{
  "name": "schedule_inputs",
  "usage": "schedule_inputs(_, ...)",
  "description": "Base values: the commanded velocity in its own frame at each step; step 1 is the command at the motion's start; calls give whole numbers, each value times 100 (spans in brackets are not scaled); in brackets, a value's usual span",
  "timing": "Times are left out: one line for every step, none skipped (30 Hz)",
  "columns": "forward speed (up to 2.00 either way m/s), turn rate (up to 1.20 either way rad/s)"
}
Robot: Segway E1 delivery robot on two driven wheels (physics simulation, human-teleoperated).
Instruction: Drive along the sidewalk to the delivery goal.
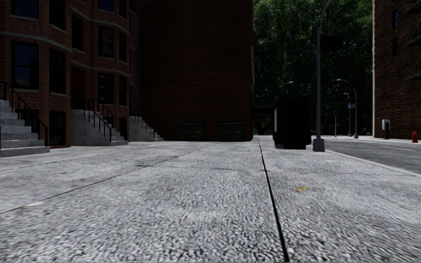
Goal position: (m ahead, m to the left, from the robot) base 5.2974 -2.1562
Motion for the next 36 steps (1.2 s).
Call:
schedule_inputs(200, 0)
schedule_inputs(200, 0)
schedule_inputs(200, 0)
schedule_inputs(200, -39)
schedule_inputs(200, -103)
schedule_inputs(200, -103)
schedule_inputs(200, -120)
schedule_inputs(200, -120)
schedule_inputs(200, -120)
schedule_inputs(200, -116)
schedule_inputs(200, -13)
schedule_inputs(200, -13)
schedule_inputs(200, -2)
schedule_inputs(200, 0)
schedule_inputs(200, 0)
schedule_inputs(200, 0)
schedule_inputs(200, 0)
schedule_inputs(200, 0)
schedule_inputs(200, 0)
schedule_inputs(200, 0)
schedule_inputs(200, 0)
schedule_inputs(200, -12)
schedule_inputs(200, -38)
schedule_inputs(200, -38)
schedule_inputs(200, -81)
schedule_inputs(200, -120)
schedule_inputs(200, -120)
schedule_inputs(200, -120)
schedule_inputs(200, -120)
schedule_inputs(200, -120)
schedule_inputs(200, -120)
schedule_inputs(200, -120)
schedule_inputs(200, -120)
schedule_inputs(200, -120)
schedule_inputs(200, -120)
schedule_inputs(200, -120)
